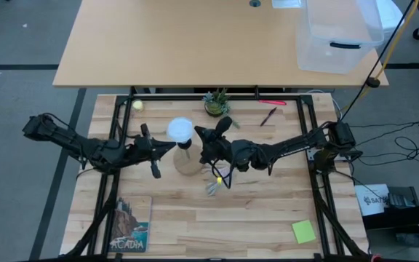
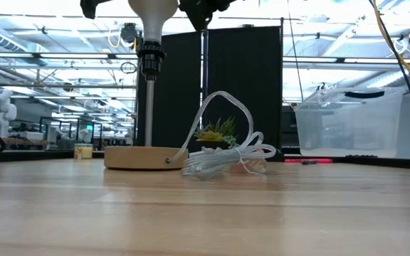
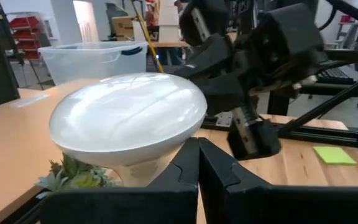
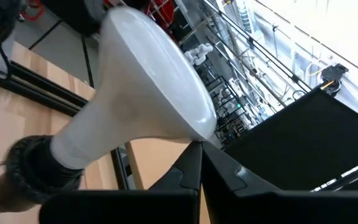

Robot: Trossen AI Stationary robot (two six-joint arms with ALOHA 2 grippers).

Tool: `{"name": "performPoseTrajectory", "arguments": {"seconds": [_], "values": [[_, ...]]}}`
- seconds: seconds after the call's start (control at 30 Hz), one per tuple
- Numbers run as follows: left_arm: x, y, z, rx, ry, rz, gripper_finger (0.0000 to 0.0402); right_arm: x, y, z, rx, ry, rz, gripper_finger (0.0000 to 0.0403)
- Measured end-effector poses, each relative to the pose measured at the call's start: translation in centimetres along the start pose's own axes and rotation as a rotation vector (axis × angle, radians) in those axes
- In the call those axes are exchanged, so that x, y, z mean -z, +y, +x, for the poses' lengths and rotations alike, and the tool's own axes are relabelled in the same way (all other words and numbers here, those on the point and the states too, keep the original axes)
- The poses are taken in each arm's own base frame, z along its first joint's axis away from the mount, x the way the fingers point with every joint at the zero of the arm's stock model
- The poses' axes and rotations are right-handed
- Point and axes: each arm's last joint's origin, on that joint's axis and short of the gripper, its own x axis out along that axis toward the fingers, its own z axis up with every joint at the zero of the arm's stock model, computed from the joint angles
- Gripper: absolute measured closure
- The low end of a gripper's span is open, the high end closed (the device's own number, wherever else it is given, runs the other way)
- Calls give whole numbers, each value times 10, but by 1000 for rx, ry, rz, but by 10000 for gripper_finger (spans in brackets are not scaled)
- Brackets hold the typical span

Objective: Screw lightbulb
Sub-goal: Insert the lightbulb into the lamp

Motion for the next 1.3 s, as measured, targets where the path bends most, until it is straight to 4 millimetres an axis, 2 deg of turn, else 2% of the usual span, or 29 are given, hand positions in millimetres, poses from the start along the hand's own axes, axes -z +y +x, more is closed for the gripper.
{"name": "performPoseTrajectory", "arguments": {"seconds": [0.5, 0.87, 1.03, 1.3], "values": [[7, 11, 6, -72, 62, 9, 401, -18, 14, -24, -54, -49, 68, 403], [8, 21, 9, -218, 66, -16, 401, -19, 25, -33, -127, -25, 144, 403], [6, 25, 6, -245, 57, -32, 401, -18, 25, -33, -108, -1, 174, 403], [-8, 20, -18, -136, -14, 7, 401, -7, 12, -15, -10, 51, 148, 403]]}}
